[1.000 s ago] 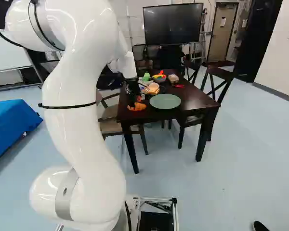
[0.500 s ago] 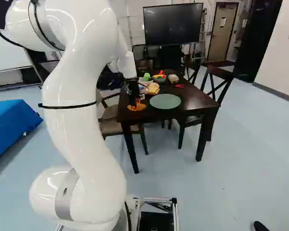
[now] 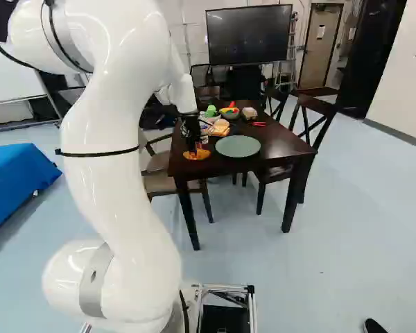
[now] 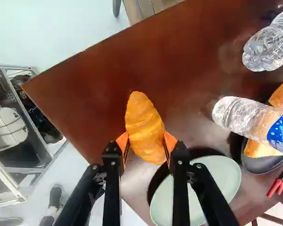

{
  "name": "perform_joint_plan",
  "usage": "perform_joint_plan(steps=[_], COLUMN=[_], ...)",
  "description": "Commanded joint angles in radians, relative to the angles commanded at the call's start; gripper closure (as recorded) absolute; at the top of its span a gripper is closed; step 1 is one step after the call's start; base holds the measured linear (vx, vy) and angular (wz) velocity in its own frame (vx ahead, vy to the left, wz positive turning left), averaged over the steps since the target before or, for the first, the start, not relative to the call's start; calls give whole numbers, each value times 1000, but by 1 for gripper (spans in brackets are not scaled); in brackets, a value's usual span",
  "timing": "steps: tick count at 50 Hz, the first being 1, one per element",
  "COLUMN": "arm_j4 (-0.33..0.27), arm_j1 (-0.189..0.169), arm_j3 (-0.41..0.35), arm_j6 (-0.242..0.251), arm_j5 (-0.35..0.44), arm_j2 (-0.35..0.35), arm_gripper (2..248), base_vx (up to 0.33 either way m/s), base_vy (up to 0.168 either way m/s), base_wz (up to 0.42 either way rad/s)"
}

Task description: Move the croissant to the empty plate

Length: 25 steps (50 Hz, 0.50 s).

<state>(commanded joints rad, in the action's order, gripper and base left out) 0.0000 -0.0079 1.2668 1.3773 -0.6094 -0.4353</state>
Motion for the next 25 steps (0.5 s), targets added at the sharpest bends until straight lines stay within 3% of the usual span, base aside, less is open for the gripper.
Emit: perform_joint_plan(steps=[25], arm_j4=[0], arm_j1=[0], arm_j3=[-6], arm_j6=[0], arm_j5=[0], arm_j2=[25], arm_gripper=[135], base_vx=[0], base_vy=[0], base_wz=[0])
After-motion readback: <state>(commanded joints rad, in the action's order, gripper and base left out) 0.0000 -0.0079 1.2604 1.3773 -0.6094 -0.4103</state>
